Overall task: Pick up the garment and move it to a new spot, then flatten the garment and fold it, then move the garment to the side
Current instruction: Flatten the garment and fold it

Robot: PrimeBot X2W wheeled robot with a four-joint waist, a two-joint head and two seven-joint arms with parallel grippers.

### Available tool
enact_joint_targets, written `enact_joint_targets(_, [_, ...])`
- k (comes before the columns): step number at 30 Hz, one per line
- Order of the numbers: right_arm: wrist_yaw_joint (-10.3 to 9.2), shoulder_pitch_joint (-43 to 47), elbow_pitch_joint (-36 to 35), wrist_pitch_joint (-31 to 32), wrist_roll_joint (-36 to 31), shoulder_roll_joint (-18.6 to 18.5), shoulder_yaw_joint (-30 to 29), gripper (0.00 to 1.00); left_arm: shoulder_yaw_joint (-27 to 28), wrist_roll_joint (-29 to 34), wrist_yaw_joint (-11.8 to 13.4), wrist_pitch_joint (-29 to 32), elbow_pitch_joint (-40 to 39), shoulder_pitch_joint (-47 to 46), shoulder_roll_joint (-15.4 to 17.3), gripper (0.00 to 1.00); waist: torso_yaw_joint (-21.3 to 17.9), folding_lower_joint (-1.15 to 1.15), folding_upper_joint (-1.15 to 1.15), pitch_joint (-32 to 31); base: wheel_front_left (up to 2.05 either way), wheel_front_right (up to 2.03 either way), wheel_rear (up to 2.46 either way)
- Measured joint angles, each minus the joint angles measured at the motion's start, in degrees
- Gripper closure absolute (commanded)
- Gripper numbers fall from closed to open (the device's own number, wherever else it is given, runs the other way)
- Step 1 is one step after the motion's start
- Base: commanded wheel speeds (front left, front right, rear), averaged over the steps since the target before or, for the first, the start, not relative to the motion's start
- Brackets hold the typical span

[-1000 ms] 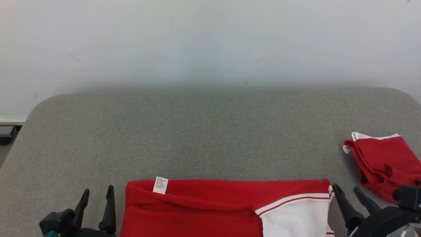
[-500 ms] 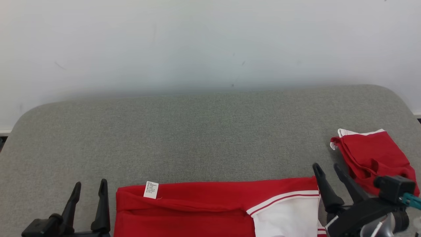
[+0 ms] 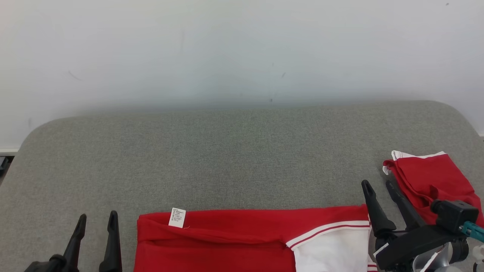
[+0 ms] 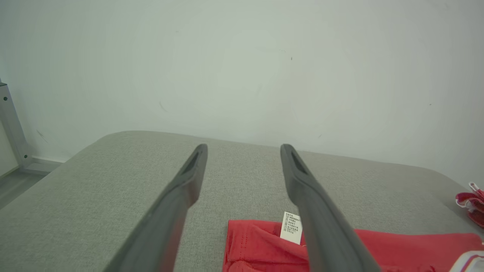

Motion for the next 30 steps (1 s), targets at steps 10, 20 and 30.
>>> enact_joint_targets(10, [0.73,0.0,2.6,-2.5,0.0,-0.2,0.0,0.0,0.5,0.6,0.1,0.4,-2.0,1.1,-0.2,0.0,0.3,0.0,0.0,0.1,0.0,0.0,0.0])
enact_joint_targets(20, [1.0,0.0,3.9,-4.4,0.7,0.0,0.7,0.0,1.5,0.6,0.5,1.9,-3.0,2.1,-0.4,0.0,0.4,0.0,0.0,0.3,0.0,0.0,0.0])
enact_joint_targets(30, [-1.42,0.6,8.7,2.0,0.2,-0.3,2.8,0.0,1.8,1.1,0.5,2.8,-3.8,2.1,-1.0,0.0,0.6,0.0,0.0,0.4,0.0,0.0,0.0])
